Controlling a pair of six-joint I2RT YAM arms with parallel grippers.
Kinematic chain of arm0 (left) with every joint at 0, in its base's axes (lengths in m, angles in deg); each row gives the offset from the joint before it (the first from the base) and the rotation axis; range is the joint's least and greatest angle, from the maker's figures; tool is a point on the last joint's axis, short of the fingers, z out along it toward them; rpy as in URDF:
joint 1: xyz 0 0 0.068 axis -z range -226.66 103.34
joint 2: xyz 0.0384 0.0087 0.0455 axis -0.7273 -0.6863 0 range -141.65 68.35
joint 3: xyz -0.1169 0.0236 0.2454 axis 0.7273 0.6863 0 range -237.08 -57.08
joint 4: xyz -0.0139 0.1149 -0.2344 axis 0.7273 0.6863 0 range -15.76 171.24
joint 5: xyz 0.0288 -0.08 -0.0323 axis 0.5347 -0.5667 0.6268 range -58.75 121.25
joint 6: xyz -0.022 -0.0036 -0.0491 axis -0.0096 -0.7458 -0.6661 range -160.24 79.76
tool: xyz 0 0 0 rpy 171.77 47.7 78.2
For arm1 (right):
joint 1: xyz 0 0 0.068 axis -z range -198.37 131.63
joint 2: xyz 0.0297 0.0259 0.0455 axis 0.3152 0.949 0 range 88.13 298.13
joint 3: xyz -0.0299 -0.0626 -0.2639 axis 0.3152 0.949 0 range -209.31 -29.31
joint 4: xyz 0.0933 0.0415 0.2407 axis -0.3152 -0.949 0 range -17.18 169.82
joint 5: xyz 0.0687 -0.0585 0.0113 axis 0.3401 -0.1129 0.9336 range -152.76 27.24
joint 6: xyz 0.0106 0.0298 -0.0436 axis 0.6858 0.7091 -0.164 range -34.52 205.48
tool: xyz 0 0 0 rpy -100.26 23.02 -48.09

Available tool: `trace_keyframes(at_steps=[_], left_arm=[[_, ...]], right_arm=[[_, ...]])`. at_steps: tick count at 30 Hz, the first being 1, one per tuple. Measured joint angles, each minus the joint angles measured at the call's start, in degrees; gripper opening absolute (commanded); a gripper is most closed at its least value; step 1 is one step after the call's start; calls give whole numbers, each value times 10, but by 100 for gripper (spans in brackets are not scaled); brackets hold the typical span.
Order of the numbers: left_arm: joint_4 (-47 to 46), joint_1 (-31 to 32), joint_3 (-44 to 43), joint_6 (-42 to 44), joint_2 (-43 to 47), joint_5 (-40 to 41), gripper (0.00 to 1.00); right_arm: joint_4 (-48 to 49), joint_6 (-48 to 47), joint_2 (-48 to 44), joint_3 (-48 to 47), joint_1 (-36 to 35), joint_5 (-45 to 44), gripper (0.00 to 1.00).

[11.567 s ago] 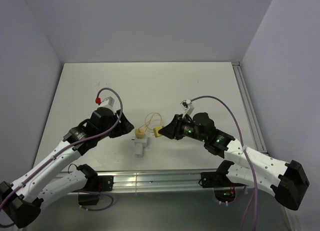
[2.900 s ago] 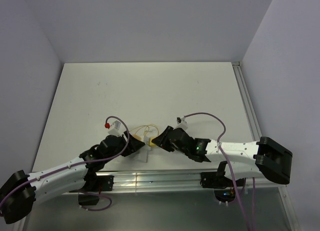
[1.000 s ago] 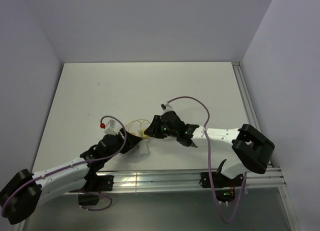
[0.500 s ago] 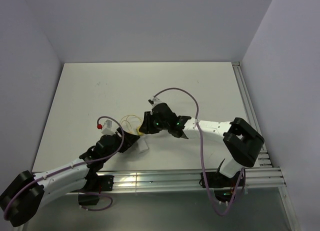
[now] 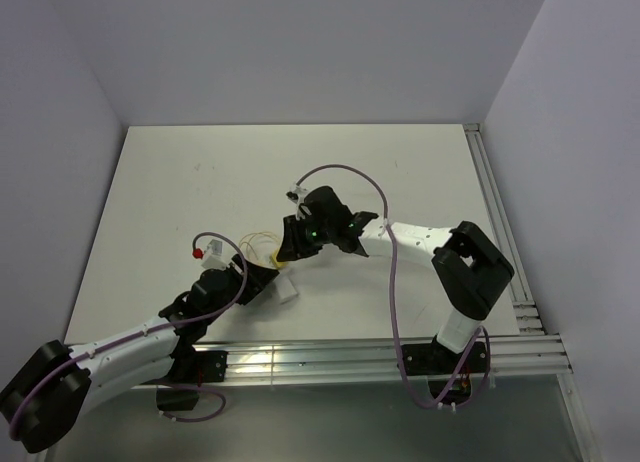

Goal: Insert the plug

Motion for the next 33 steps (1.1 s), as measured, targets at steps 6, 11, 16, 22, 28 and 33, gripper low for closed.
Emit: trace_keyframes(at_steps=[6,11,16,22,28,33], left_arm=[[8,0,0,1,10,-2,0],[21,12,0,11,23,-45,0],[28,16,0,18,28,-66,0],[39,16,-4,30,30,-72,0],[99,16,-45,73,22,-82,0],[192,16,-141,148,-46,-96,0]], right_arm=[[10,13,-9,13,0,-4,40],[-3,27,-18,29,-21,-5,61],[-42,27,-38,24,-30,-28,69],[-96,25,-111,17,-24,-80,72],[-125,26,-254,54,20,-136,70],[-138,33,-358,150,56,-164,69]])
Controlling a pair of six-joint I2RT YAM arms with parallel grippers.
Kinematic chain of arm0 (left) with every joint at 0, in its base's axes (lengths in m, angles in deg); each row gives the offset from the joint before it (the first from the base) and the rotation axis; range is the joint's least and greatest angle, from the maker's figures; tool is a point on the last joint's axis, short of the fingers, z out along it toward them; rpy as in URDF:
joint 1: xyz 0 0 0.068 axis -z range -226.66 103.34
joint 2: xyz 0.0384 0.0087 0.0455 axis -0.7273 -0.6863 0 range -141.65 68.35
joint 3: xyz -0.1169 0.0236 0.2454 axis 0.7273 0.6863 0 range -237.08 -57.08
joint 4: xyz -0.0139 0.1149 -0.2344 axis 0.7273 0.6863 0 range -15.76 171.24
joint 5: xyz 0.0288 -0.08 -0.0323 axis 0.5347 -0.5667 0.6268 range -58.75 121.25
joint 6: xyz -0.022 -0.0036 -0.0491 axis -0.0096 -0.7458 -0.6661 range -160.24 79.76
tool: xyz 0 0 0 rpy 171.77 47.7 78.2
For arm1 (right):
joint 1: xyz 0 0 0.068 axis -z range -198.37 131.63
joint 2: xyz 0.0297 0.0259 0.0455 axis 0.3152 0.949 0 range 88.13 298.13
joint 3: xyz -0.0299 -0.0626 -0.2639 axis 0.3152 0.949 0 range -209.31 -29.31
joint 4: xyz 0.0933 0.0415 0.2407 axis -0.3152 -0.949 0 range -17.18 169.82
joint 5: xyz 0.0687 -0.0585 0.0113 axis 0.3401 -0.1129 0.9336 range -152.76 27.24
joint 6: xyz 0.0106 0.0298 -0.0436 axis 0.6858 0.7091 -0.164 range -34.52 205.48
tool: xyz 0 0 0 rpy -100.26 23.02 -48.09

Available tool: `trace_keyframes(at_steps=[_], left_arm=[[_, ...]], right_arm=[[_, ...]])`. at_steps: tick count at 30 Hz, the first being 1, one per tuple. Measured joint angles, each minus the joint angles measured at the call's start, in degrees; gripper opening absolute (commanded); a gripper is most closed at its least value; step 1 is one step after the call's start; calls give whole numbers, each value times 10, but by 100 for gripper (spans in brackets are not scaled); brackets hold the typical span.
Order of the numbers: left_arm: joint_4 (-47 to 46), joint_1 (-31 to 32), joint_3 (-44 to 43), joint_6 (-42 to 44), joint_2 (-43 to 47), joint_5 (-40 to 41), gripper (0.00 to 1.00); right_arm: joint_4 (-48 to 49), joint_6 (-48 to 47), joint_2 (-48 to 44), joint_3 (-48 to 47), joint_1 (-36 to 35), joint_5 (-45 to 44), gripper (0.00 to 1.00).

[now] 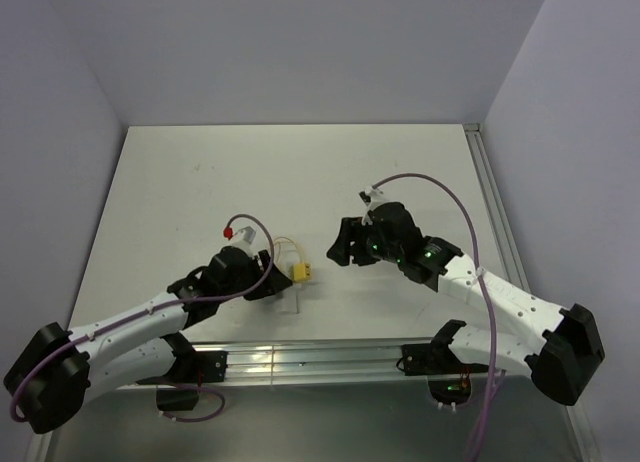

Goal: Insert the plug

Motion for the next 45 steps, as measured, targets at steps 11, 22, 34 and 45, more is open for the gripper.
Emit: trace_keyframes(at_steps=[11,22,34,45], left_arm=[[163,0,-221,136,-120,-24,0],[172,-33,-358,176,-229,-238,0],[-26,-122,-293,11,-251,-489,1],[68,-161,-301,68,-306,-417,0]], right_arm=[[-24,38,-128,106,1,-38,68],[-69,73,-247,127,6,-85,67],[-98,97,-317,139,9,-50,63],[-67,121,-314,178,9,10,62]])
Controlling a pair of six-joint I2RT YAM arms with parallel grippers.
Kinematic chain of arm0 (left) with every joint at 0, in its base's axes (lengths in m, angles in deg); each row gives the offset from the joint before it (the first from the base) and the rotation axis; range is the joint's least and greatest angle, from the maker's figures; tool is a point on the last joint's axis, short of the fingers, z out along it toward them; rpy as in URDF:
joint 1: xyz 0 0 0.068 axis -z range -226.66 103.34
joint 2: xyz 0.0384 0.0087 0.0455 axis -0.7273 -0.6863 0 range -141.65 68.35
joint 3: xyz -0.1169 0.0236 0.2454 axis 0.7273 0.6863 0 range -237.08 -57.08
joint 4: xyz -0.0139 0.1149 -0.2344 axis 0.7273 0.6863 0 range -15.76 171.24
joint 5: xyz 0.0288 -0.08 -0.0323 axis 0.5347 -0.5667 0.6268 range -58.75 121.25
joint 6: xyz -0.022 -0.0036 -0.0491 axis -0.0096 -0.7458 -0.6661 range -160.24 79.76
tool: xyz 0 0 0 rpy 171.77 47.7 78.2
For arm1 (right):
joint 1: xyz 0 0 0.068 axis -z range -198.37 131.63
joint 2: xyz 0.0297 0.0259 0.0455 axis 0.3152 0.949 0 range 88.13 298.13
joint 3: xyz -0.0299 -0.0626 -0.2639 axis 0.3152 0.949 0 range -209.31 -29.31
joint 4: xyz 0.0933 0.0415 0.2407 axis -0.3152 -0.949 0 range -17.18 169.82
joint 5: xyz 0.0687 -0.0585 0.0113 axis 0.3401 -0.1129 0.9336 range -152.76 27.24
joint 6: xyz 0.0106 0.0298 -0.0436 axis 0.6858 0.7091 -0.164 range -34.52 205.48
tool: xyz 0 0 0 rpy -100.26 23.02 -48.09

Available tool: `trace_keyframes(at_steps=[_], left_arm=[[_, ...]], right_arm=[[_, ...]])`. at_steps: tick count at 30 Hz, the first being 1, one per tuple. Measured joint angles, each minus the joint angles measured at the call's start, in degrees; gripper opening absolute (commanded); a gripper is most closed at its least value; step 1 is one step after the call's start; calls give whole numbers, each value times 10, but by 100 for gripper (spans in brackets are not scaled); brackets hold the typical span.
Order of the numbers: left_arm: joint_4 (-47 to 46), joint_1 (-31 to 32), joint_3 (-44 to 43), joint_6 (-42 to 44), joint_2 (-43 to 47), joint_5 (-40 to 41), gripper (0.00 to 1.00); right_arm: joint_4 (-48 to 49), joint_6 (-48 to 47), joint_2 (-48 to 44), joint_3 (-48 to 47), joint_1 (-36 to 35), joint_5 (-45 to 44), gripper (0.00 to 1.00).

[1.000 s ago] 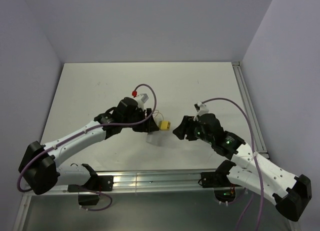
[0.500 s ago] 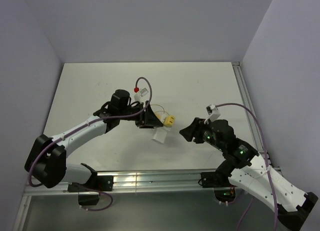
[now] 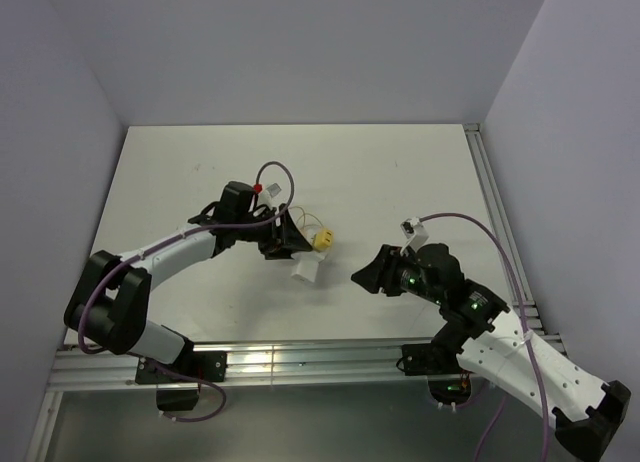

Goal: Insert the plug

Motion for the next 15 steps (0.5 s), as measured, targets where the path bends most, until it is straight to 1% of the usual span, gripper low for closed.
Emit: trace_keyframes(at_steps=[4,8,12,15], left_arm=[[50,0,-4,36,-3,104,1],[128,2,-31,69,-7,220,1],[189,13,-73,86,-22,338,0],[217,32,-85,89,-30,407,0]], right_arm=[[5,0,15,1,0,2,62],[22,0,31,4,0,7,62],[43,3,49,11,0,15,61],[52,6,63,17,0,18,61]])
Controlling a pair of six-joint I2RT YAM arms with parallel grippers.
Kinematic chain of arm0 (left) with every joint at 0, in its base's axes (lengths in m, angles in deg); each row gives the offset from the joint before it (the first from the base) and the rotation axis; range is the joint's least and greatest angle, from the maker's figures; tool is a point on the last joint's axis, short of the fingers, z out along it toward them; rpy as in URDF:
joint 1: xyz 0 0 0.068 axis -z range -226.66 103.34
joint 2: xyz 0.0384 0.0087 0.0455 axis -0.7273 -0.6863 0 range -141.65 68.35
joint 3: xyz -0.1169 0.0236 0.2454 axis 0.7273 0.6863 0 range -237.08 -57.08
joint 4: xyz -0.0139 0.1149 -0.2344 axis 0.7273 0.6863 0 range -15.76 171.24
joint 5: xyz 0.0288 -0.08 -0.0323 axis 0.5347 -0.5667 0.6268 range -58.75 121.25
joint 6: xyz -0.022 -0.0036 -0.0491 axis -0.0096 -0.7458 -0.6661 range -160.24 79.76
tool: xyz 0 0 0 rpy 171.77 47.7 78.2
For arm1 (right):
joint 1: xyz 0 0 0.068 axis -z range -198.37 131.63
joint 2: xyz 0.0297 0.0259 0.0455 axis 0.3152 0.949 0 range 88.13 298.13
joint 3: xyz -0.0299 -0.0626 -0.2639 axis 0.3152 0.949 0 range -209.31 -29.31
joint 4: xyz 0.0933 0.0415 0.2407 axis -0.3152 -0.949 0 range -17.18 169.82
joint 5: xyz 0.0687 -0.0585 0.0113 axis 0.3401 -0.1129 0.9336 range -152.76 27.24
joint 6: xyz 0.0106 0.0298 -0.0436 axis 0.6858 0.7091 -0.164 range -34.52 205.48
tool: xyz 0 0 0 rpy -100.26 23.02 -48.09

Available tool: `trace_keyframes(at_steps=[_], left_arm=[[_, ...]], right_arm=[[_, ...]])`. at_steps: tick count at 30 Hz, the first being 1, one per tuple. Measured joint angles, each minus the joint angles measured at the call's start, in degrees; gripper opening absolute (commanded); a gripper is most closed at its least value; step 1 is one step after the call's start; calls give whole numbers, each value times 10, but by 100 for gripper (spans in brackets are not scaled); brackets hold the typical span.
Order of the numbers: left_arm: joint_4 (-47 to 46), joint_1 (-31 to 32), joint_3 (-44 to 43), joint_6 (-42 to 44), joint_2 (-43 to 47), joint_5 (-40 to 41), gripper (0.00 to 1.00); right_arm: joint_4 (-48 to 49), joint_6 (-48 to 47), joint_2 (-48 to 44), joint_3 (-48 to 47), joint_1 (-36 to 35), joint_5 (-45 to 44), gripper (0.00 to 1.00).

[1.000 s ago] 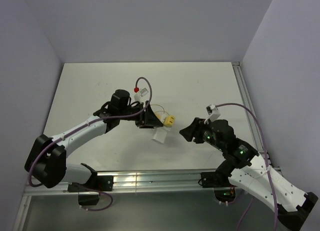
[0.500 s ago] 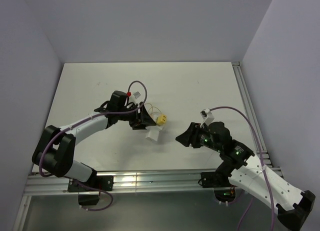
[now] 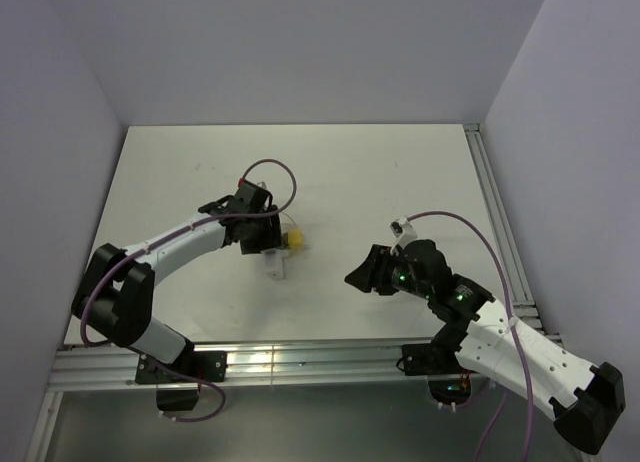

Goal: Insert the plug

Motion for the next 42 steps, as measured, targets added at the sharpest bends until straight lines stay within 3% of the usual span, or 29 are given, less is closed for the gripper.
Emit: trace_keyframes(at_steps=[3,8,12,15,24,42], left_arm=[[23,19,-1,1,-8,47,3],[33,38,-14,0,-20,86,24],[30,43,-14,0,-20,99,52],[31,45,-11,-5,-15,113,58],[54,46,-3,-4,36,137,60],[36,46,-3,0,7,137,71]], right_arm=[[4,0,6,2,0,2,61],[13,0,7,2,0,4,61],[16,0,7,2,0,7,61],[16,0,6,2,0,7,61],[21,0,13,2,0,7,61],[37,-3,44,2,0,6,64]])
